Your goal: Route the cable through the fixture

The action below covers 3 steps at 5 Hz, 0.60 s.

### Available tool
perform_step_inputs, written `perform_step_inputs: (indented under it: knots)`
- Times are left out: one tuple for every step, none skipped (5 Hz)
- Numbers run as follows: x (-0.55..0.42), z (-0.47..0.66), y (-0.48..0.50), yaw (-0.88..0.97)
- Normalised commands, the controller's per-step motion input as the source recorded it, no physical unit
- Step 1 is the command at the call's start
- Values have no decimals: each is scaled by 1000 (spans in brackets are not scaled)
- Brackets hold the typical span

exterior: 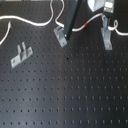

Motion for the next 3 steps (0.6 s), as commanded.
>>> perform_step_inputs:
  knots:
    - [-388,40,-103,143]
    - [-419,13,-122,126]
    - [-447,13,-92,114]
